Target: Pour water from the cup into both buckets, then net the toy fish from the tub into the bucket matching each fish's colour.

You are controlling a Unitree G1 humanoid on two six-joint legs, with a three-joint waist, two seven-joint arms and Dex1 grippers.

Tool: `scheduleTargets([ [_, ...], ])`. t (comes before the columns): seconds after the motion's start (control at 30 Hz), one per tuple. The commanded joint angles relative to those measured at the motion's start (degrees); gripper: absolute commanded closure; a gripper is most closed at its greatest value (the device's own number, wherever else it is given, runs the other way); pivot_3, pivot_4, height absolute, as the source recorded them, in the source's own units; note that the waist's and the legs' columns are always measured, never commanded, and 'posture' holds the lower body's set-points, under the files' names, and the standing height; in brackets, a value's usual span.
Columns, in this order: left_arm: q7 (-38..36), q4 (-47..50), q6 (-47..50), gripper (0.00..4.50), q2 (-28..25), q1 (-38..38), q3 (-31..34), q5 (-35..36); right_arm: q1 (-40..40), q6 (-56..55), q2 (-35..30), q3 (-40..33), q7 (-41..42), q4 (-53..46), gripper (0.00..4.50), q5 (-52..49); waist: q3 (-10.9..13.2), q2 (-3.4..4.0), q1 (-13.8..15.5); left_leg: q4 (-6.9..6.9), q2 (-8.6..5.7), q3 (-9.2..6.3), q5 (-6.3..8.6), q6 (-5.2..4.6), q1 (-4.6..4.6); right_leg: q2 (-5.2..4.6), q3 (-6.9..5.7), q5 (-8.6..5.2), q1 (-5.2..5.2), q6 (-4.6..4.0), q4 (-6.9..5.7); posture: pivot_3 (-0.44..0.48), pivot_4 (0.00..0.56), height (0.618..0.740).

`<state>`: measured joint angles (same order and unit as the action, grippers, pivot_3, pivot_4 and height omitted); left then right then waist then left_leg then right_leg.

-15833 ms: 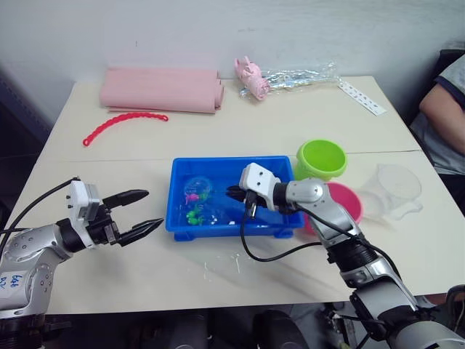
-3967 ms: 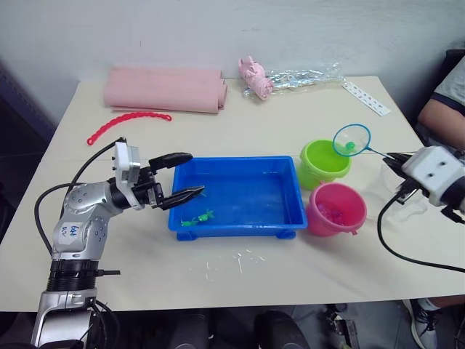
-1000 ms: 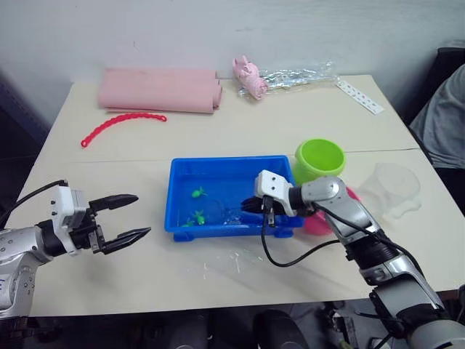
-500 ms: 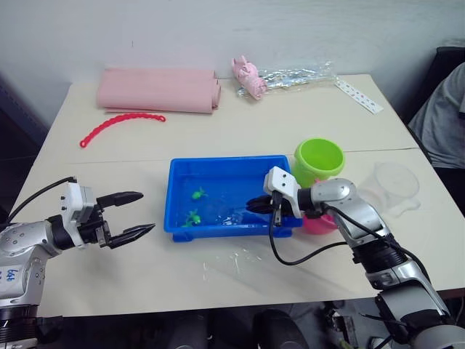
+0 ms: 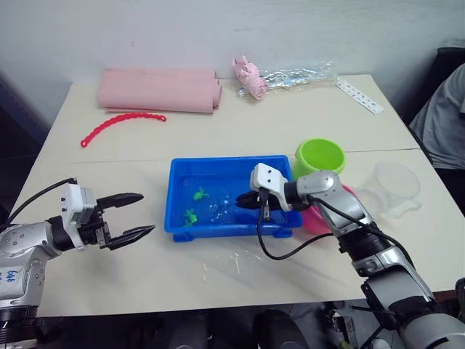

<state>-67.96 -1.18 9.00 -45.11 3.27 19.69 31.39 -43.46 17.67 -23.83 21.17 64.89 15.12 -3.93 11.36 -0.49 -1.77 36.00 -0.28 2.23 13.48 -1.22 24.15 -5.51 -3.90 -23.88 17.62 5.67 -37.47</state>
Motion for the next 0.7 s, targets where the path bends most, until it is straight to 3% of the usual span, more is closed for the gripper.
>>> scheduleTargets([
  [0.03,0.2,0.9,-1.1,0.01,-0.3,-1.1,2.0,0.3,-0.9,-0.7,1.2,-0.1,0.5,0.0,4.50,-0.2,0.0,0.00,0.0,0.00,0.00,0.00,0.00,0.00,0.00,0.00,0.00,0.00,0.00,0.00,0.00,0.000,0.150,0.740],
  [0.7,0.4,1.5,-1.3,0.01,-0.4,-2.1,1.8,0.3,-1.0,-1.3,2.3,-2.4,-0.7,3.4,4.50,-1.2,0.0,0.00,0.0,0.00,0.00,0.00,0.00,0.01,0.00,0.00,0.00,0.00,0.00,0.00,-0.01,0.000,0.150,0.740],
])
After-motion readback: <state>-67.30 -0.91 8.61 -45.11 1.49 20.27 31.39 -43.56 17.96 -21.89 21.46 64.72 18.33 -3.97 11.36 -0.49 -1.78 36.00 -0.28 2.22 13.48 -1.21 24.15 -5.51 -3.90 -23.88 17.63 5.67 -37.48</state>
